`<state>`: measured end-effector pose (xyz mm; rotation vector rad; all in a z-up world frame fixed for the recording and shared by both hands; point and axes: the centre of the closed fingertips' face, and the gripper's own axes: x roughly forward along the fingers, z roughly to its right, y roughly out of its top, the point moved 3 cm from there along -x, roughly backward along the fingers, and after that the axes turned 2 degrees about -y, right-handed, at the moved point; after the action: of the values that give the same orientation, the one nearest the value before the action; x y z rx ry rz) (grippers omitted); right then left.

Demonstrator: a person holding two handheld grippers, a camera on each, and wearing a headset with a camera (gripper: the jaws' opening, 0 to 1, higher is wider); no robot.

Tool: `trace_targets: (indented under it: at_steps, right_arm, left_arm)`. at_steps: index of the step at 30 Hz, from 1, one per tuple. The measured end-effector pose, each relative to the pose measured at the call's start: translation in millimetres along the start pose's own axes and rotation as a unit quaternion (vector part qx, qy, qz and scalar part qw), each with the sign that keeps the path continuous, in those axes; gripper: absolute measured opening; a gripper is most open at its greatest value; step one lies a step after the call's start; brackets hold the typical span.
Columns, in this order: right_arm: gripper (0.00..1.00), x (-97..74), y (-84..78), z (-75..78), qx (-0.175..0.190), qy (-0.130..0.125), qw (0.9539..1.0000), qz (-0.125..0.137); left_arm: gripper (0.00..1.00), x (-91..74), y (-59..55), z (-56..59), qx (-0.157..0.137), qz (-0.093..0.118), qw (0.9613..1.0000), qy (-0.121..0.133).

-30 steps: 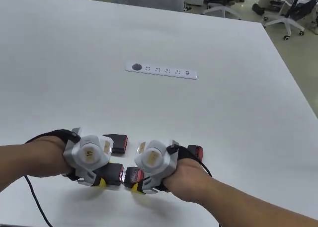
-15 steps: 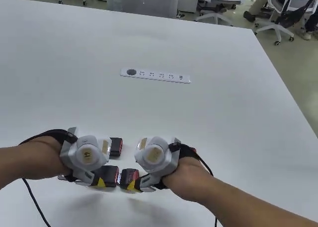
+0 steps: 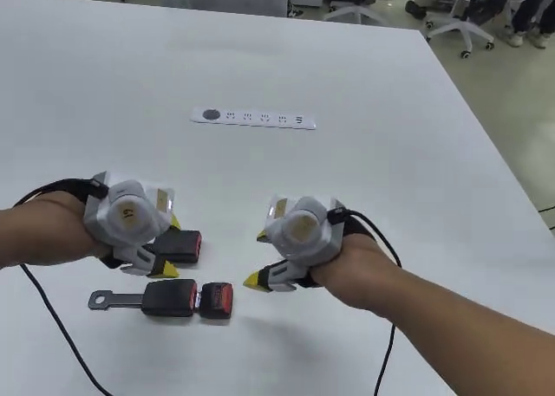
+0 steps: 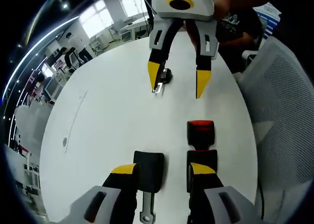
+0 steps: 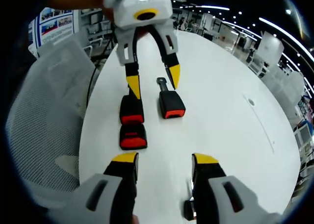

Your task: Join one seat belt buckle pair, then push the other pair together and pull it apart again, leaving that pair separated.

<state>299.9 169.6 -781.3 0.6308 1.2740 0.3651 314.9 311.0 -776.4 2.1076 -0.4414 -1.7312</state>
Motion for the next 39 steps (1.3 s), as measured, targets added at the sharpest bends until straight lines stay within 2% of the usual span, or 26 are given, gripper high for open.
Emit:
trace_targets:
  at_steps: [3,7,9,12,16,20,25,27,28,29,31,32,33,34,39]
  right_arm:
    - [0.45,-4.7,-10.5,11.8,0.002,-0.009,0.9999,-0.008]
    - [0.45,-9.5,-32.1,31.2,0.011,-0.017,0.9994,-0.027]
    - [0.45,-12.1,-44.9,39.1,0.016,-0.020,0.9990,-0.036]
    - [0.45,-16.2,-63.1,48.9,0.022,-0.025,0.9984,-0.045]
    - [0.45,-18.9,-79.6,53.7,0.033,-0.024,0.9977,-0.054]
    - [0.45,-14.5,-90.0,53.6,0.038,-0.016,0.9973,-0.060]
    - [0.44,-6.0,-103.0,50.6,0.050,-0.002,0.9961,-0.072]
    - [0.44,-3.9,-106.1,49.7,0.068,0.005,0.9950,-0.073]
    - [0.44,-4.0,-104.9,51.2,0.097,0.004,0.9932,-0.064]
    - [0.43,-3.9,-107.3,52.8,0.097,0.004,0.9927,-0.072]
    - [0.42,-2.6,-112.2,50.7,0.067,0.015,0.9938,-0.088]
    - [0.42,-1.3,-107.9,51.4,0.080,0.015,0.9942,-0.071]
    - [0.41,-2.8,-110.6,53.6,0.086,0.013,0.9932,-0.077]
    - [0.39,-2.9,-110.7,55.0,0.081,0.013,0.9936,-0.077]
    - [0.36,-2.1,-110.5,57.1,0.057,0.031,0.9950,-0.076]
  left_arm:
    - [0.43,1.0,-4.7,-10.6,-0.006,0.000,1.0000,0.005]
    - [0.46,7.8,-16.7,-20.8,-0.011,-0.011,0.9999,0.003]
    - [0.45,10.3,-20.5,-21.7,0.004,-0.009,0.9999,-0.004]
    - [0.44,16.8,-25.8,-23.3,-0.001,-0.012,0.9999,-0.009]
    - [0.45,24.8,-29.5,-22.8,-0.004,-0.020,0.9996,-0.018]
    - [0.44,30.5,-34.9,-23.6,0.002,-0.030,0.9990,-0.033]
    - [0.44,35.4,-36.8,-24.5,-0.008,-0.038,0.9986,-0.037]
    - [0.43,37.6,-37.4,-22.2,-0.011,-0.041,0.9983,-0.041]
    - [0.42,38.7,-37.2,-20.7,-0.011,-0.042,0.9982,-0.042]
    - [0.42,39.3,-37.1,-19.0,-0.010,-0.044,0.9980,-0.045]
    - [0.40,39.7,-36.9,-19.3,-0.003,-0.044,0.9981,-0.043]
    - [0.38,39.9,-37.4,-21.0,-0.007,-0.043,0.9983,-0.039]
    - [0.37,40.0,-37.9,-22.2,-0.009,-0.042,0.9984,-0.036]
    - [0.37,40.1,-37.5,-21.4,-0.018,-0.038,0.9983,-0.041]
    - [0.34,40.4,-37.6,-19.5,-0.020,-0.033,0.9983,-0.044]
